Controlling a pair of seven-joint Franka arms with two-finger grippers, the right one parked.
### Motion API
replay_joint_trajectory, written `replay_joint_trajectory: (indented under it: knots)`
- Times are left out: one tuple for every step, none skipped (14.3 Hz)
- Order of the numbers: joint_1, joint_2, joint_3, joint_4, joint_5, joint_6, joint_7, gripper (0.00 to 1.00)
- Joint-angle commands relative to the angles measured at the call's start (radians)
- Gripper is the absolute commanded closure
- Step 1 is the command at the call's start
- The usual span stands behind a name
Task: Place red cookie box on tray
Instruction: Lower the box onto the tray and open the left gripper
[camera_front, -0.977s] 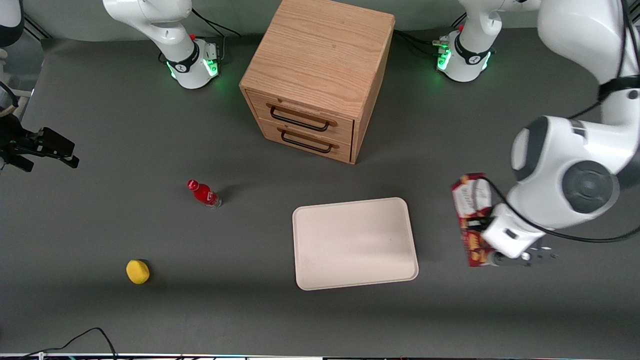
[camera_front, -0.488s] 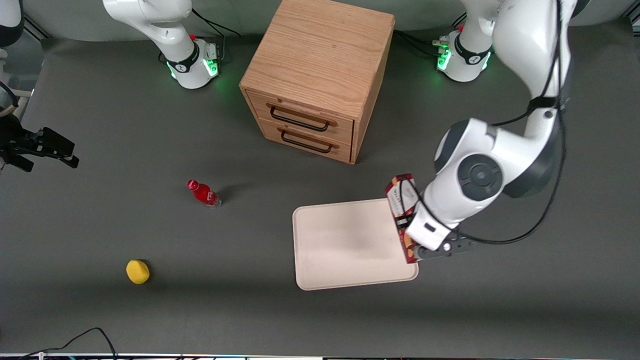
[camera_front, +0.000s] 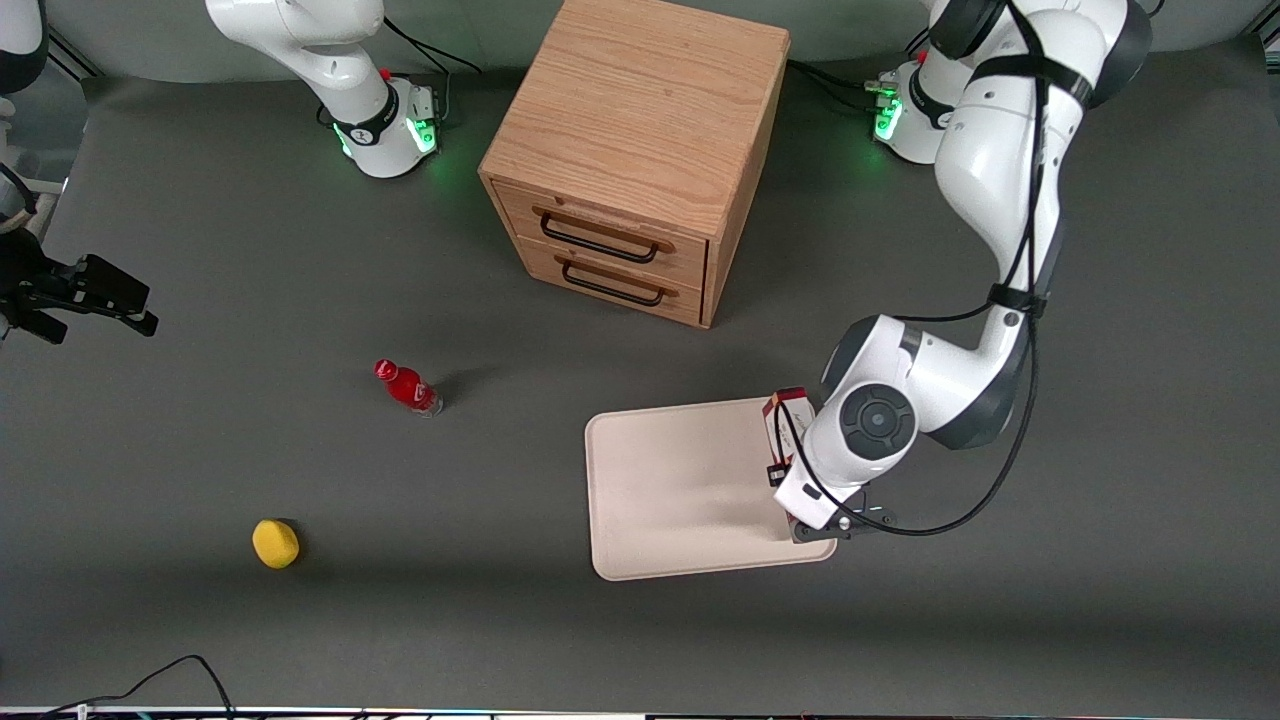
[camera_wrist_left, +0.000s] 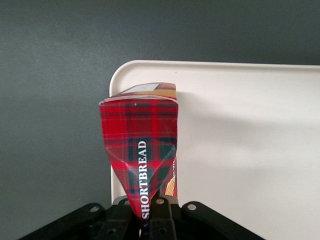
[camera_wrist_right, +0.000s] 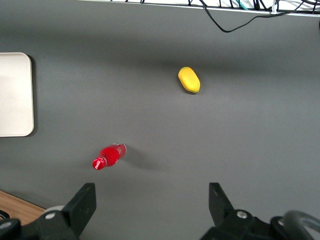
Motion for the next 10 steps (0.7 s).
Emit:
replay_joint_trajectory:
  knots:
    - [-0.026,0.036,0.007,0.032,0.03,0.011,0.037,1.0]
    - [-0.028,0.046,0.007,0.033,0.041,0.011,0.037,1.0]
    - [-0.029,0.054,0.007,0.033,0.053,0.012,0.043,1.0]
    - [-0.031,0.057,0.007,0.035,0.055,0.012,0.052,1.0]
    - [-0.031,0.057,0.007,0.035,0.055,0.011,0.069,1.0]
    - [-0.031,0.056,0.007,0.036,0.053,0.006,0.09,0.99]
    - [-0.029,0.054,0.007,0.036,0.053,0.006,0.095,0.74]
    - [-0.029,0.051,0.007,0.036,0.055,0.006,0.095,0.45]
    - [-0.028,0.046,0.007,0.036,0.055,0.004,0.1,0.05]
    - [-0.026,0.039,0.008,0.036,0.055,-0.006,0.1,0.0]
